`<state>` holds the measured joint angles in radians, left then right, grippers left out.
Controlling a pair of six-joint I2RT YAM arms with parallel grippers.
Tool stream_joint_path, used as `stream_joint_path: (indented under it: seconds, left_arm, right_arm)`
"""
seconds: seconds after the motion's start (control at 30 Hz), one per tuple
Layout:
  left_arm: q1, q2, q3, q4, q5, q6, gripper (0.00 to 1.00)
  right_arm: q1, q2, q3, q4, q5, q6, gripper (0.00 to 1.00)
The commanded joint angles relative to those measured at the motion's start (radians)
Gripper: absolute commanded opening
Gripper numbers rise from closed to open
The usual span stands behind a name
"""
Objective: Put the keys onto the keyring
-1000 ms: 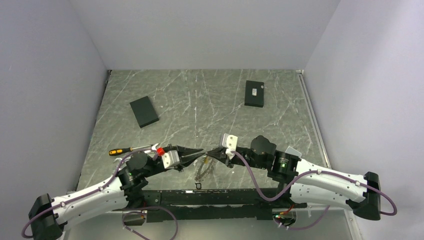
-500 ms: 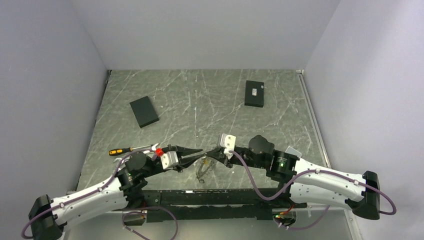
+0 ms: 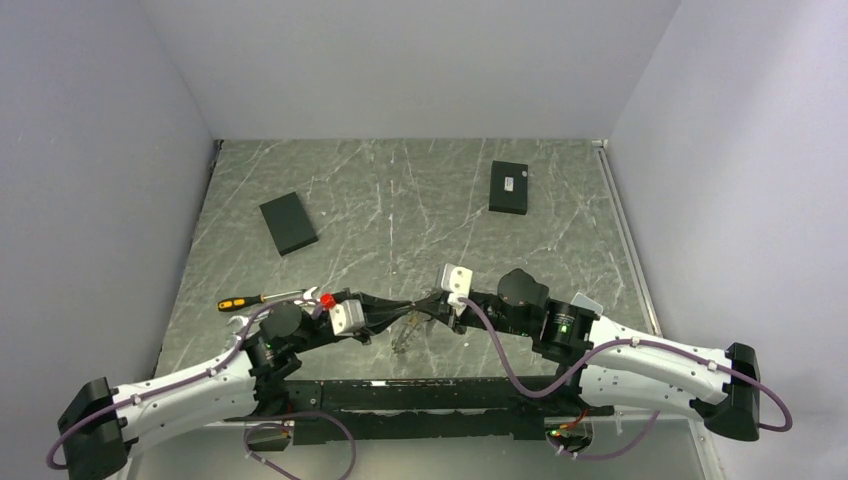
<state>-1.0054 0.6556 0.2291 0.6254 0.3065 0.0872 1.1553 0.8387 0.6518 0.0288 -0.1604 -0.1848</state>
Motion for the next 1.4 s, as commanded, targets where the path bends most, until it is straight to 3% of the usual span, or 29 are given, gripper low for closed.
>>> stream_joint_path:
  seconds: [0.0, 0.1, 0.27, 0.37, 0.67, 0.9, 1.1, 1.37]
  left_arm:
    - [-0.003, 0.025, -0.006, 0.098, 0.024, -0.028, 0.15]
    - [-0.002, 0.03, -0.017, 0.136, 0.028, -0.036, 0.0]
    - [-0.002, 0.027, -0.024, 0.143, 0.042, -0.032, 0.0]
    - [-0.002, 0.024, -0.016, 0.089, 0.047, -0.011, 0.03]
    - [-0.003, -0.023, 0.023, -0.039, 0.084, 0.027, 0.0]
    - [-0.002, -0.035, 0.075, -0.173, 0.104, 0.076, 0.0]
    - [-0.002, -0.039, 0.069, -0.169, 0.091, 0.08, 0.0]
    - [-0.003, -0.045, 0.099, -0.22, 0.096, 0.09, 0.0]
  right_arm:
    - [0.007, -0.008, 0.037, 0.093, -0.041, 0.022, 0.0]
    - [0.007, -0.006, 0.035, 0.088, -0.049, 0.028, 0.0]
    - [0.007, -0.006, 0.032, 0.091, -0.068, 0.039, 0.0]
    - [0.007, -0.013, 0.035, 0.086, -0.067, 0.039, 0.0]
    - [0.006, -0.001, 0.054, 0.034, -0.035, 0.06, 0.0]
    - [0.005, 0.015, 0.086, -0.024, 0.018, 0.061, 0.28]
    - [0.006, 0.007, 0.096, -0.088, 0.019, 0.055, 0.25]
    - [0.007, 0.074, 0.155, -0.247, -0.019, -0.01, 0.42]
